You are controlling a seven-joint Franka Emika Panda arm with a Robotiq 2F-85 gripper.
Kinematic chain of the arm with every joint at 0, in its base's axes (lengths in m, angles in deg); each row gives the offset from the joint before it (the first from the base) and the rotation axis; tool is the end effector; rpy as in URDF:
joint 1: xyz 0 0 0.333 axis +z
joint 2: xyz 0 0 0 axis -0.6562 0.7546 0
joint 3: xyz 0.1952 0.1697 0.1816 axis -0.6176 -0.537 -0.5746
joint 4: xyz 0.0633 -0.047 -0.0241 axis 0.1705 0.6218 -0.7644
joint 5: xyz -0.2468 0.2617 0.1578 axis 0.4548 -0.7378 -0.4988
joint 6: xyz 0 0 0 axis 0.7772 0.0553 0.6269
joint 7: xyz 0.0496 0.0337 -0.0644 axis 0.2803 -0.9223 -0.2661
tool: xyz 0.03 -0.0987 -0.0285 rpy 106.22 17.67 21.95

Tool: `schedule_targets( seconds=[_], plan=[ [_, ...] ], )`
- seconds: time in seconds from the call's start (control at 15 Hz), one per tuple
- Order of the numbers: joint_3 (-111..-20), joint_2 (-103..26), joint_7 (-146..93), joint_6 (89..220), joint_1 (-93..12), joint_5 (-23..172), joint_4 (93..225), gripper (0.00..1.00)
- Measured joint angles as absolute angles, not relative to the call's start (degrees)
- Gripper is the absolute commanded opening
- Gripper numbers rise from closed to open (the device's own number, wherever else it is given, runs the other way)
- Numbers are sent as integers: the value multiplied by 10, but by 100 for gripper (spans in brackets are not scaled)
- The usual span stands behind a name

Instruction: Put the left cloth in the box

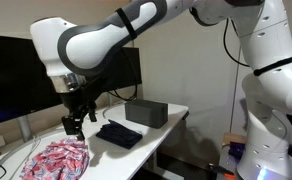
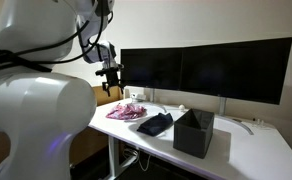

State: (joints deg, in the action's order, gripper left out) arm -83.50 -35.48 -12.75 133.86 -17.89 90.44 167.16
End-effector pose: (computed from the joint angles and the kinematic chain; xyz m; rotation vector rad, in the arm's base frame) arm 0.5211 0.3604 0.3724 2.8340 0.6833 0.0204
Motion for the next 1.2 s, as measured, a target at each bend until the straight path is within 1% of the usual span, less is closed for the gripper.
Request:
schedule_targets(
  seconds=[1.2],
  plan=[
    [-778,-239,-114,1339,-137,904,1535,100]
  ],
)
